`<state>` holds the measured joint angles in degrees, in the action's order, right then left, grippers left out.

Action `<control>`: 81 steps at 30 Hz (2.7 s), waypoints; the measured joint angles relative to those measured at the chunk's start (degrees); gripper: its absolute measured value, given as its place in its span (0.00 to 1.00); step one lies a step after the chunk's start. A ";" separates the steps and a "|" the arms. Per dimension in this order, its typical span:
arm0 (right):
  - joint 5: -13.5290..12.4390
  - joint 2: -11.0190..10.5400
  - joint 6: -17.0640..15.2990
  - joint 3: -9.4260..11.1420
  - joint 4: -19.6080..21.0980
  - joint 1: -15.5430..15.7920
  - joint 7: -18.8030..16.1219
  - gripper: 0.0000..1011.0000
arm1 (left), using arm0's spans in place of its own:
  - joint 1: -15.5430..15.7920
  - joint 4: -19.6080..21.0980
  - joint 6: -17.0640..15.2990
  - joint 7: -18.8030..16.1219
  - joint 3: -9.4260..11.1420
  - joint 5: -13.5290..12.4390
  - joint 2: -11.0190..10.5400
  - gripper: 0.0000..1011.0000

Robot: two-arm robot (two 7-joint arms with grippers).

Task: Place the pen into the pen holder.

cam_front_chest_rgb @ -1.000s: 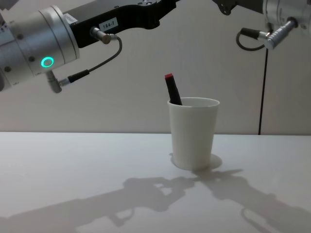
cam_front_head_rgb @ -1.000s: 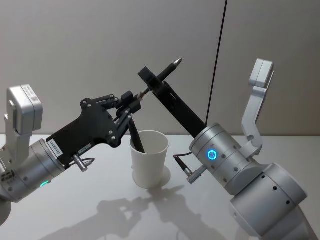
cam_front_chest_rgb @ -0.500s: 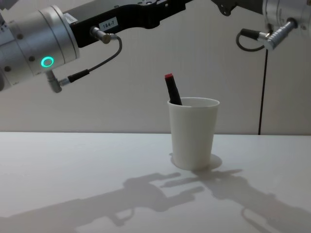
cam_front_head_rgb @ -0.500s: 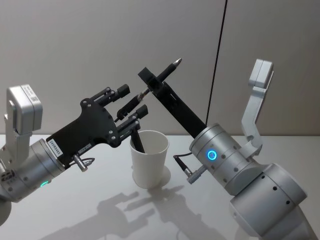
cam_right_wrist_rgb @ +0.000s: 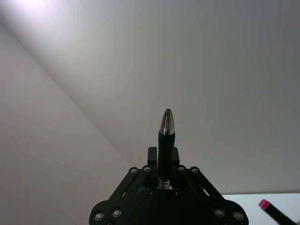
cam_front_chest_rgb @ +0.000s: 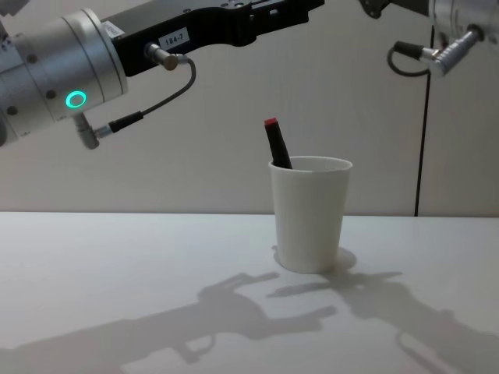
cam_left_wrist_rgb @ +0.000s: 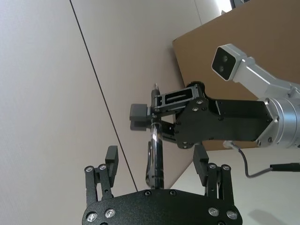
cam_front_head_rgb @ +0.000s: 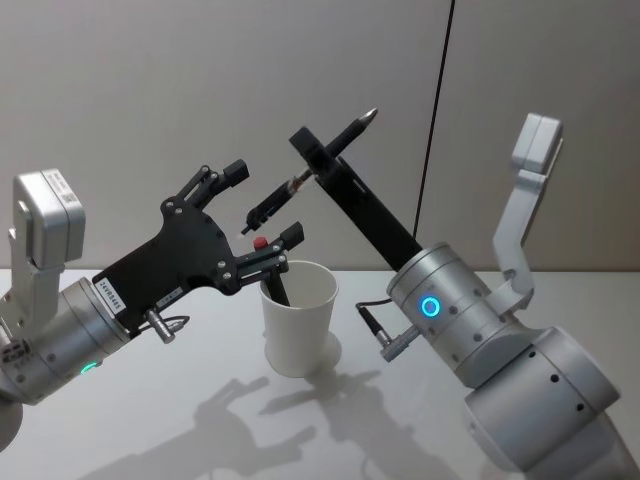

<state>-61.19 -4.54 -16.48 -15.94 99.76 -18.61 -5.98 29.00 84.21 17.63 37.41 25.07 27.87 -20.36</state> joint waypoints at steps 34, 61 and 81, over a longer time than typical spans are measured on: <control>23.26 -6.30 12.88 -2.66 0.18 -0.75 7.03 0.14 | 0.00 0.00 -0.01 0.00 0.00 0.00 0.00 0.99; 41.14 -5.11 17.23 -11.39 -13.90 -6.69 8.67 0.14 | 0.00 0.00 -0.01 0.00 0.00 0.00 0.00 0.99; 46.39 -2.70 15.36 -13.24 -19.88 -9.12 10.68 0.14 | 0.00 0.01 0.00 0.00 0.00 0.00 0.00 0.99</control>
<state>-14.80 -7.25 -1.12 -29.17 79.88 -27.73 4.70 29.00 84.22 17.63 37.41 25.07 27.88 -20.36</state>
